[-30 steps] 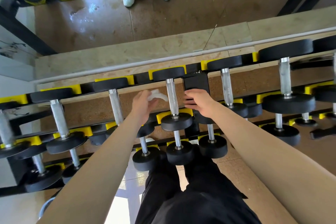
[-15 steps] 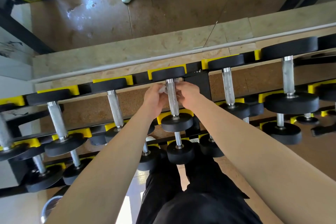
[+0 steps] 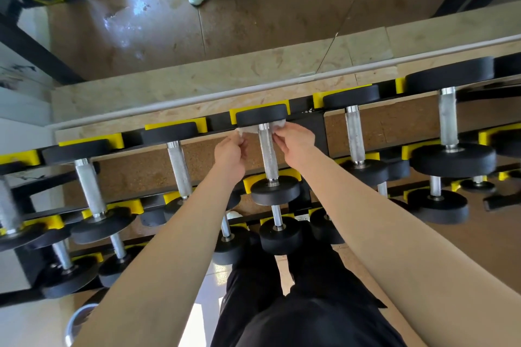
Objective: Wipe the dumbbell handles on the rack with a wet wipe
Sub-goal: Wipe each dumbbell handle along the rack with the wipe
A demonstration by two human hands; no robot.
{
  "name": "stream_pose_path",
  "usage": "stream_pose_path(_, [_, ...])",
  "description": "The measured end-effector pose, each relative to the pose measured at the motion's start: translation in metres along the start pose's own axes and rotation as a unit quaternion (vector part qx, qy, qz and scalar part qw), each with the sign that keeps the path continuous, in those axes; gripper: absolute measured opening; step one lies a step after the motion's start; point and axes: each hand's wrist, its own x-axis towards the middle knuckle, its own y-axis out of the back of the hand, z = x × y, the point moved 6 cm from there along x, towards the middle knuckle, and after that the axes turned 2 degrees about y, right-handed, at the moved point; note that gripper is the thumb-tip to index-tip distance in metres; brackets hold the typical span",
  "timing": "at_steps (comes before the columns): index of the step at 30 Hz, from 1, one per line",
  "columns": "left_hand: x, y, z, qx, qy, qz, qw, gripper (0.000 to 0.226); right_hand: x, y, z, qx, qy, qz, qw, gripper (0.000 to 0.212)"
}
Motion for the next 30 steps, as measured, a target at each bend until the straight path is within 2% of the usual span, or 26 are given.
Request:
stream_pose_path(2, [-0.007, -0.005, -0.003, 0.009, -0.007, -0.014, 1.0, 0.008, 0.001, 0.007, -0.006, 0.009, 0.003, 0.007, 1.0, 0.017])
stream_pose_path(5, [-0.013, -0.019, -0.005, 0.097, -0.045, -0.025, 0.994, 0.01, 0.006, 0.031, -0.011, 0.125, -0.017, -0.003, 0.992, 0.025])
stream_pose_path(7, [-0.012, -0.018, -0.002, 0.153, -0.069, -0.032, 0.985, 0.012, 0.008, 0.04, -0.01, 0.158, -0.013, -0.023, 0.987, 0.032])
stream_pose_path(9, [-0.014, -0.008, 0.003, 0.187, -0.078, -0.061, 0.977, 0.006, 0.003, 0.035, -0.005, 0.115, -0.004, -0.043, 0.992, 0.03])
stream_pose_path(13, [-0.012, 0.029, 0.0, 0.245, -0.063, -0.082, 0.964, 0.018, -0.006, 0.016, -0.002, -0.036, 0.045, -0.065, 0.996, 0.018])
stream_pose_path(20, [-0.021, 0.002, -0.008, 0.323, -0.114, -0.053, 0.938, 0.006, 0.009, 0.056, -0.031, -0.054, 0.084, -0.031, 0.994, 0.017])
stream_pose_path(22, [-0.021, 0.013, -0.004, 0.373, -0.112, -0.063, 0.919, 0.008, 0.009, 0.049, -0.018, -0.12, 0.087, -0.05, 0.988, 0.019])
stream_pose_path(24, [-0.02, 0.031, -0.003, 0.415, -0.104, -0.083, 0.9, 0.016, 0.009, 0.038, -0.004, -0.238, 0.102, -0.077, 0.963, 0.021])
stream_pose_path(26, [-0.021, 0.04, -0.003, 0.433, -0.115, -0.096, 0.889, 0.018, 0.009, 0.036, -0.002, -0.308, 0.115, -0.087, 0.941, 0.024])
stream_pose_path(30, [-0.026, 0.017, -0.01, 0.511, -0.173, -0.097, 0.836, 0.024, 0.015, 0.063, -0.027, -0.291, 0.113, -0.034, 0.949, 0.025])
